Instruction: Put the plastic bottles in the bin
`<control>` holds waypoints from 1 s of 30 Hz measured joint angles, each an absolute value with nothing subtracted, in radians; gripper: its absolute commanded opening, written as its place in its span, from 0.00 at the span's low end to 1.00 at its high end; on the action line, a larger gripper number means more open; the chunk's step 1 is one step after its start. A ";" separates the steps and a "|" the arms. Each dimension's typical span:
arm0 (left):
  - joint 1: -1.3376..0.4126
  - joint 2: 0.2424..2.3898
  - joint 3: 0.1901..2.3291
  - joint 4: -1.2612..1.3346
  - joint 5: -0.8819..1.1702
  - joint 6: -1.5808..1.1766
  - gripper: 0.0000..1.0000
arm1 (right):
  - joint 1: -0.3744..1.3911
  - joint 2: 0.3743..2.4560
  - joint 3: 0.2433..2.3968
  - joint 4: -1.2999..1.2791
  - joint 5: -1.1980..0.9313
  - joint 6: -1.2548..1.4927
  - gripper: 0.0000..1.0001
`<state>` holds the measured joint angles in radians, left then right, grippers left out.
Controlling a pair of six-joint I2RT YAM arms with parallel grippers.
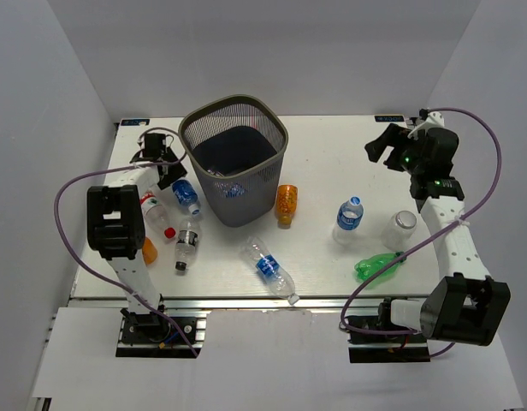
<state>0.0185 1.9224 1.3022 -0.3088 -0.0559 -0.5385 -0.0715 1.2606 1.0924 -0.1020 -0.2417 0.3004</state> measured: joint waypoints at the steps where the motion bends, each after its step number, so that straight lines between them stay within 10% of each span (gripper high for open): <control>1: 0.019 1.919 1.309 -0.318 -0.072 -0.538 0.42 | -0.072 1.251 1.084 -0.101 -0.241 0.304 0.89; 16: 0.019 1.620 1.713 -0.469 -0.400 -0.449 0.39 | -0.072 1.143 1.031 -0.108 -0.214 0.254 0.89; 30: -0.237 1.445 1.670 -0.101 0.303 -0.274 0.50 | -0.028 1.134 1.026 -0.142 -0.488 0.070 0.89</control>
